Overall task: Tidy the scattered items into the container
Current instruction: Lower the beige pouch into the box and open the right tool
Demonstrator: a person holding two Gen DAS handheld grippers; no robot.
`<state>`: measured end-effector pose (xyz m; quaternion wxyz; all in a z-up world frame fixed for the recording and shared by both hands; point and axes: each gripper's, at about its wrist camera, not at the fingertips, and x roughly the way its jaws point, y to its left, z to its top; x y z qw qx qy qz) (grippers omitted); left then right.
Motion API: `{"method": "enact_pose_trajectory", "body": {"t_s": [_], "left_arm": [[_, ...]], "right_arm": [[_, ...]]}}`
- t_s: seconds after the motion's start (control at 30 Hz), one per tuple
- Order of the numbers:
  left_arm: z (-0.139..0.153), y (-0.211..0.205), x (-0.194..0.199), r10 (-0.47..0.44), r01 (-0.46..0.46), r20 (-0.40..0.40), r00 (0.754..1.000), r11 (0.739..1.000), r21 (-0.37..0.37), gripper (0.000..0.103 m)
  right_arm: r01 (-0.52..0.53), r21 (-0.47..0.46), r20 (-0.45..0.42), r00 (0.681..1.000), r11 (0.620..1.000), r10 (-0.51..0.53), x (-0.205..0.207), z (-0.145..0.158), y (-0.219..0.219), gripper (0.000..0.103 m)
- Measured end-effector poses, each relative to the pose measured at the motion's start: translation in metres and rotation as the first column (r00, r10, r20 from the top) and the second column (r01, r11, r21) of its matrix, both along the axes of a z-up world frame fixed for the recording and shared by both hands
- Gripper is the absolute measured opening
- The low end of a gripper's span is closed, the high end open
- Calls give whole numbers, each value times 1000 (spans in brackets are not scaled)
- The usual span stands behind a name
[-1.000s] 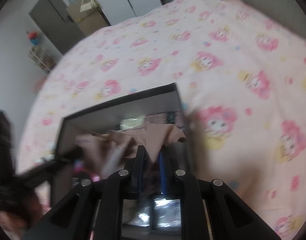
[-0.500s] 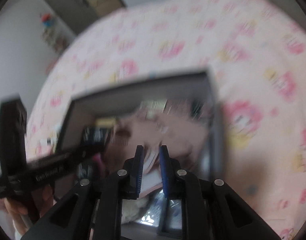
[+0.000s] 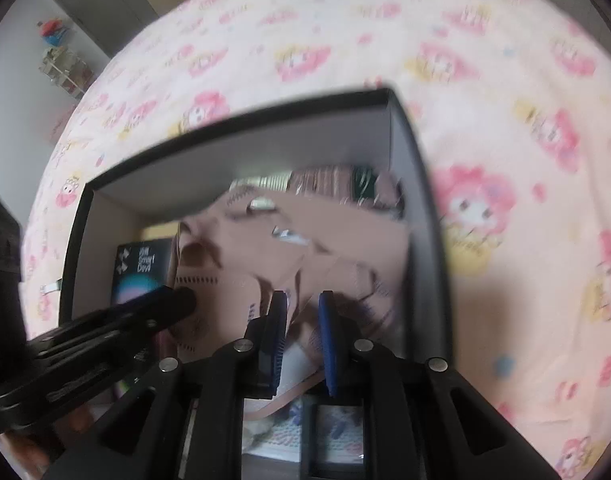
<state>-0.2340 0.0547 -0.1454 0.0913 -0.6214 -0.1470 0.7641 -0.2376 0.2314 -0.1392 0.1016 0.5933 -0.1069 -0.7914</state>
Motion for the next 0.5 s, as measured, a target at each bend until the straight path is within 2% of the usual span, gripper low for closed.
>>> {"method": "enact_pose_trajectory", "body": {"t_s": [0.1, 0.17, 0.27, 0.3, 0.37, 0.43, 0.5], "left_arm": [[13, -2, 6, -2, 3, -42, 999, 1000, 18, 27], [28, -4, 15, 2, 1, -112, 994, 1000, 27, 28], [57, -4, 34, -10, 12, -200, 980, 1000, 10, 35], [66, -6, 43, -14, 16, -230, 973, 1000, 8, 42], [86, -11, 61, -20, 22, -289, 957, 1000, 2, 49], [96, -12, 71, -42, 42, -330, 943, 999, -8, 56], [108, -11, 85, -61, 60, -366, 929, 998, -16, 56]], "right_arm": [[-32, -4, 63, 997, 999, 32, 0, -12, -8, 13], [-32, 34, 42, 999, 999, 30, 3, -8, -10, 14], [9, 72, -40, 999, 997, -6, 16, 16, -3, 16], [26, 74, -79, 997, 997, -20, 24, 27, 0, 19], [59, 82, -162, 986, 995, -45, 42, 51, 2, 34], [77, 94, -245, 968, 993, -52, 58, 74, -1, 40], [84, 113, -307, 950, 990, -45, 76, 92, -6, 42]]}}
